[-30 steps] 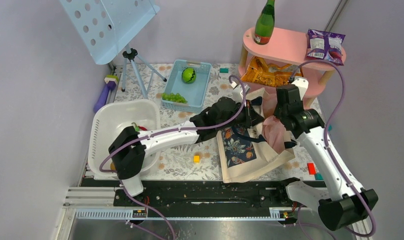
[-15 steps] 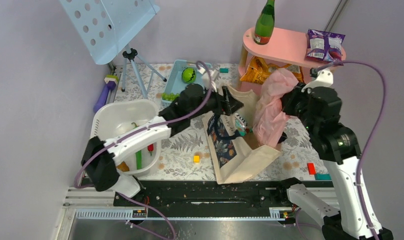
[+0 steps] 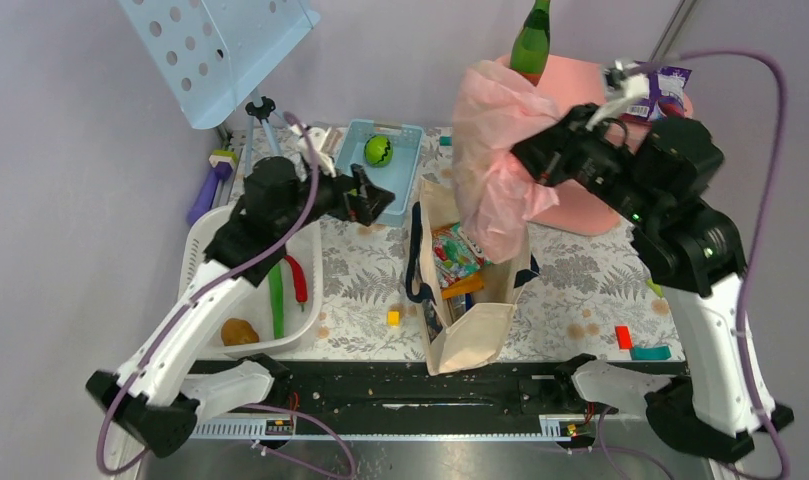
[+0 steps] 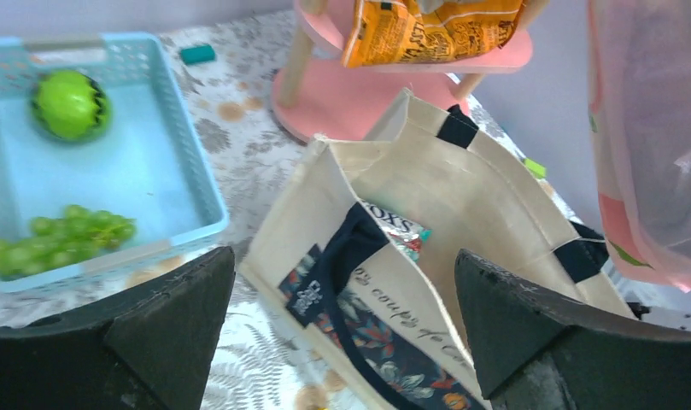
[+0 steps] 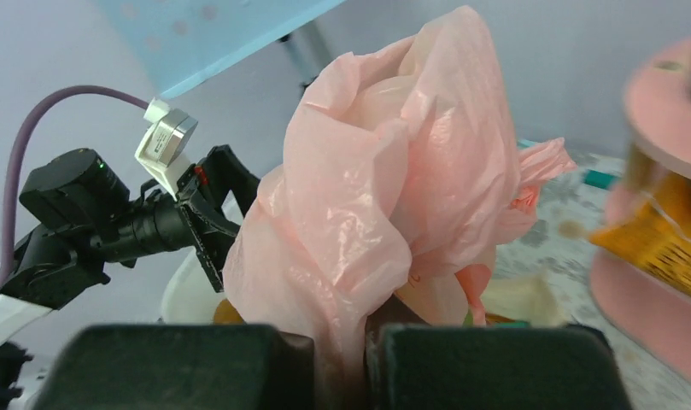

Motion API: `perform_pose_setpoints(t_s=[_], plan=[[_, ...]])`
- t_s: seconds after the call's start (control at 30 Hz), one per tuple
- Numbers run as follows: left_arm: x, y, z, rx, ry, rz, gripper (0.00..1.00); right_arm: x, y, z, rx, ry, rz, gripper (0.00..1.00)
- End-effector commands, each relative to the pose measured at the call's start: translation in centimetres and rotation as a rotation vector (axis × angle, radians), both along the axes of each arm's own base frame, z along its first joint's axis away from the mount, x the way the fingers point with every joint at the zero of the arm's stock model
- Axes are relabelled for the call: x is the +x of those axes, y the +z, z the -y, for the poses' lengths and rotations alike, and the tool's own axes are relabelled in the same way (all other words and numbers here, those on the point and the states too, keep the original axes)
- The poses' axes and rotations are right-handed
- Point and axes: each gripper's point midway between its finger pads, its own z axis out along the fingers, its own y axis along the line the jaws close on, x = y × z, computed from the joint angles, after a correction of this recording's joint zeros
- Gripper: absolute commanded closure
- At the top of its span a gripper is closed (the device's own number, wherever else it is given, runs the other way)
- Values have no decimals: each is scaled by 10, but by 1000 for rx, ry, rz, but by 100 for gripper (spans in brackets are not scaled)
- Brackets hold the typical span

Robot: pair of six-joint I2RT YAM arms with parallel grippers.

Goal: Untie the knot of the grocery bags and take out the mixed food

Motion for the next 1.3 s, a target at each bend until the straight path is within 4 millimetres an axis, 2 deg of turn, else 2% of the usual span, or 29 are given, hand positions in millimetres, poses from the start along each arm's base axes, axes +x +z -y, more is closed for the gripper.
perform_pose_setpoints(t_s=[0.0, 0.17, 0.23, 0.33, 0.4, 0.5, 0.67, 0.83, 1.0, 1.13, 1.17, 1.2, 1.27], plan=[[-21, 53, -35, 59, 25, 230, 1, -5, 32, -48, -4, 151, 77, 100], [-68, 134, -56, -52, 2, 495, 1, -2, 35, -103, -14, 237, 44, 100], [-82, 153, -65, -86, 13, 556, 1, 2, 28, -126, -5, 262, -2, 100], [-89, 162, -80, -91, 72, 576, 1, 7, 5, -162, -22, 280, -74, 100], [-81, 157, -94, -71, 162, 540, 1, 11, -16, -178, -58, 245, -119, 100], [-62, 139, -110, -36, 297, 448, 1, 17, -52, -196, -109, 154, -163, 100], [-62, 110, -89, -22, 187, 406, 1, 22, -123, -210, -132, 73, -280, 100], [-37, 78, -106, 52, 329, 342, 1, 8, -178, -225, -50, 77, -434, 100], [-11, 54, -136, 79, 555, 328, 1, 1, -201, -238, 32, 23, -455, 100], [-4, 38, -145, 107, 617, 322, 1, -1, -218, -255, -4, 22, -460, 100], [-3, 33, -146, 118, 619, 318, 1, -2, -223, -260, -26, 33, -465, 96], [-3, 31, -147, 126, 622, 318, 1, -2, -224, -264, -49, 48, -464, 83], [-2, 25, -150, 148, 636, 316, 1, -1, -227, -263, -116, 47, -457, 45]])
